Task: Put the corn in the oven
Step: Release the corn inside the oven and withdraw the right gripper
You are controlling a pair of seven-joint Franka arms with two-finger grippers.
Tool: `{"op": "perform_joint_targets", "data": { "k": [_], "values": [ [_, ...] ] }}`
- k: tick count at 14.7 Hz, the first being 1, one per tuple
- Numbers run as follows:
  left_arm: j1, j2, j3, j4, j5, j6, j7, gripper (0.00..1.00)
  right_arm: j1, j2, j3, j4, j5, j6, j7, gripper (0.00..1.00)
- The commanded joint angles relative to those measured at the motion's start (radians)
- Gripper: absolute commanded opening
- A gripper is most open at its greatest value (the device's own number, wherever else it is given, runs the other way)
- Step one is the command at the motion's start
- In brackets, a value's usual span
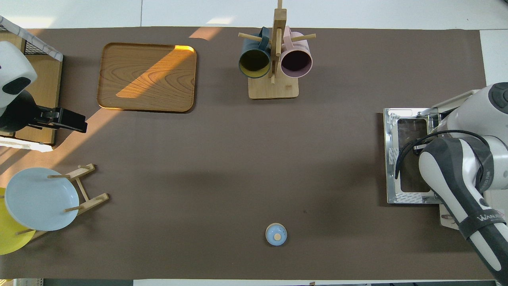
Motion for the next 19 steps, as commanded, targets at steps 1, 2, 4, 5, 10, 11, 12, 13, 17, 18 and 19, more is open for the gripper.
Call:
{"op": "perform_joint_targets", "data": {
  "k": [1,2,4,5,10,11,12,13,17,18,19],
  "values": [
    [0.01,-0.024,-0.007,-0.018,0.019,-0.009,0.013,1.0,0.009,0.004,0.014,0.03,-0.009,-0.018,-0.018,0.17],
    [0.01,-0.024,-0.007,-0.018,0.019,-0.009,0.011,1.0,0.032,0.014,0.015,0.061,-0.001,-0.05,-0.013,0.17],
    [0.01,-0.024,-0.007,-0.018,0.019,-0.009,0.011,1.0,0.081,0.034,0.017,0.121,0.023,-0.086,0.04,0.17],
    [0.01,-0.024,-0.007,-0.018,0.019,-0.009,0.013,1.0,0.102,0.037,0.017,0.127,0.037,-0.084,0.074,0.16],
    [0.011,-0.024,-0.007,-0.018,0.019,-0.009,0.011,1.0,0.147,0.02,0.017,-0.02,0.083,0.121,0.166,0.0],
    [0.01,-0.024,-0.007,-0.018,0.019,-0.009,0.011,1.0,0.147,0.026,0.017,-0.043,0.083,0.15,0.181,0.0],
    [0.01,-0.024,-0.007,-0.018,0.019,-0.009,0.011,1.0,0.147,0.032,0.017,-0.049,0.083,0.162,0.189,0.0],
    [0.01,-0.024,-0.007,-0.018,0.019,-0.009,0.013,1.0,0.146,0.043,0.017,-0.055,0.083,0.167,0.191,0.0],
    [0.01,-0.024,-0.007,-0.018,0.019,-0.009,0.011,1.0,0.132,0.072,0.015,-0.058,0.083,0.179,0.192,0.0],
    [0.01,-0.024,-0.007,-0.018,0.019,-0.009,0.013,1.0,0.129,0.075,0.015,-0.069,0.083,0.182,0.194,0.0],
    [0.01,-0.024,-0.007,-0.018,0.019,-0.009,0.011,1.0,0.126,0.074,0.015,-0.081,0.083,0.199,0.192,0.0]
  ]
}}
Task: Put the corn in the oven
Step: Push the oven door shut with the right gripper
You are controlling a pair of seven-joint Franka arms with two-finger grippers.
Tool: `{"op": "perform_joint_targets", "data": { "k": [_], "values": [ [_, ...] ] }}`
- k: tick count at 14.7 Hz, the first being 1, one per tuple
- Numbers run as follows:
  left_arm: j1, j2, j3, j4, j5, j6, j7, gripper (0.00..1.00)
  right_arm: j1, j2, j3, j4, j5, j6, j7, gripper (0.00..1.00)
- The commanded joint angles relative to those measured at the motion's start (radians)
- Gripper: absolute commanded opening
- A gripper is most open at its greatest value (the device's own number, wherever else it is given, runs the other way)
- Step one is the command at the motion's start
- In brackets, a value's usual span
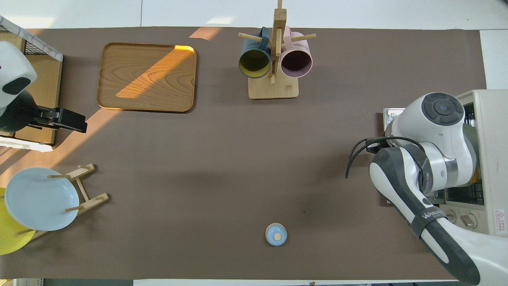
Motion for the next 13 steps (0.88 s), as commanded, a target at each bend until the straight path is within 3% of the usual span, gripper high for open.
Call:
{"op": "perform_joint_targets", "data": {
  "k": [1,8,10,13],
  "values": [
    [0.01,-0.024,-0.007,-0.018,0.019,-0.009,0.011,1.0,-0.023,-0.007,0.008,-0.045,0.014,0.055,0.01,0.0],
    [0.01,-0.024,-0.007,-0.018,0.019,-0.009,0.011,1.0,-0.05,-0.015,0.008,-0.098,0.011,0.118,-0.005,0.0],
    [0.01,-0.024,-0.007,-0.018,0.019,-0.009,0.011,1.0,-0.041,-0.013,0.005,-0.072,-0.024,0.084,-0.017,0.0],
    [0.01,-0.024,-0.007,-0.018,0.019,-0.007,0.013,1.0,-0.039,-0.001,0.008,0.06,-0.104,-0.086,-0.037,0.0]
  ]
}}
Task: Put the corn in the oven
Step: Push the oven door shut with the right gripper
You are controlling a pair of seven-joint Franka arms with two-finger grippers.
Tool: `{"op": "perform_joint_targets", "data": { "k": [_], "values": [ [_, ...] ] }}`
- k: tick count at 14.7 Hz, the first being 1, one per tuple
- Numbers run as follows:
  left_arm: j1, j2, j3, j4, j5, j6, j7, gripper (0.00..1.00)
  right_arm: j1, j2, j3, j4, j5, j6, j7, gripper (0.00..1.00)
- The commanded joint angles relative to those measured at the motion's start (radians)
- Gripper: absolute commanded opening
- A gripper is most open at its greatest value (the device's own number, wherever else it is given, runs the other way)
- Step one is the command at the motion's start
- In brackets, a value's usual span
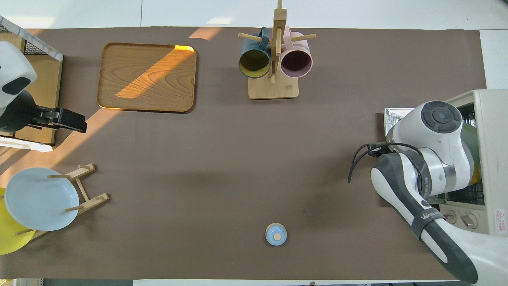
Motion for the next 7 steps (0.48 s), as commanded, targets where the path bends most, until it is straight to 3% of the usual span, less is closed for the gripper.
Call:
{"op": "perform_joint_targets", "data": {
  "k": [1,3,7],
  "values": [
    [0.011,-0.024,-0.007,-0.018,0.019,-0.009,0.013,1.0,-0.017,-0.004,-0.007,0.135,-0.061,-0.163,-0.07,0.0],
    [0.01,-0.024,-0.007,-0.018,0.019,-0.009,0.011,1.0,-0.037,-0.01,-0.009,0.209,-0.061,-0.258,-0.148,0.0],
    [0.01,-0.024,-0.007,-0.018,0.019,-0.009,0.013,1.0,-0.133,-0.063,-0.012,0.24,-0.06,-0.345,-0.32,0.0]
  ]
}}
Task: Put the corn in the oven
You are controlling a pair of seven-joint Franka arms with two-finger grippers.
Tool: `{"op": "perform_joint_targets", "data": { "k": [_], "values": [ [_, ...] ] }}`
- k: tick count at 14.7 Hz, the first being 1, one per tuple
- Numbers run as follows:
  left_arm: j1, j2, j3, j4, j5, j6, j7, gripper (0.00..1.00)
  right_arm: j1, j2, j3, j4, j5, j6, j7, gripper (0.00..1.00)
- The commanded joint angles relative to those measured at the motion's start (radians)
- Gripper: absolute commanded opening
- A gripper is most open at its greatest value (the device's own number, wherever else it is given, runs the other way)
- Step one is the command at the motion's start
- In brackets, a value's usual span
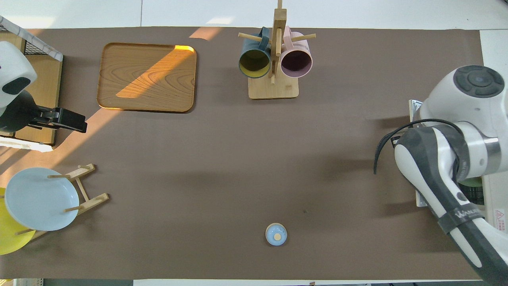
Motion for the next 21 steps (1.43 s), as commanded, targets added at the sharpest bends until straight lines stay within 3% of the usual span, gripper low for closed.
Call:
{"op": "perform_joint_targets", "data": {
  "k": [1,6,9,10,11,12,14,21],
  "values": [
    [0.01,-0.024,-0.007,-0.018,0.019,-0.009,0.013,1.0,-0.1,-0.021,-0.012,0.014,-0.05,-0.005,-0.13,0.0],
    [0.011,-0.024,-0.007,-0.018,0.019,-0.009,0.011,1.0,-0.103,-0.083,-0.012,0.073,-0.045,-0.143,-0.153,0.0],
    [0.011,-0.024,-0.007,-0.018,0.019,-0.009,0.013,1.0,-0.089,-0.108,-0.004,0.206,-0.036,-0.283,-0.156,0.18],
    [0.01,-0.024,-0.007,-0.018,0.019,-0.009,0.011,1.0,-0.089,-0.108,-0.001,0.263,-0.028,-0.329,-0.157,0.3],
    [0.01,-0.024,-0.007,-0.018,0.019,-0.009,0.013,1.0,-0.089,-0.108,-0.001,0.299,0.025,-0.34,-0.156,0.51],
    [0.01,-0.024,-0.007,-0.018,0.019,-0.009,0.011,1.0,-0.09,-0.108,-0.004,0.326,0.101,-0.34,-0.153,0.97],
    [0.01,-0.024,-0.007,-0.018,0.019,-0.009,0.011,1.0,-0.091,-0.097,-0.004,0.368,0.16,-0.338,-0.147,1.0],
    [0.01,-0.024,-0.007,-0.018,0.019,-0.009,0.011,1.0,-0.063,-0.085,0.002,0.393,0.154,-0.358,-0.144,1.0]
  ]
}}
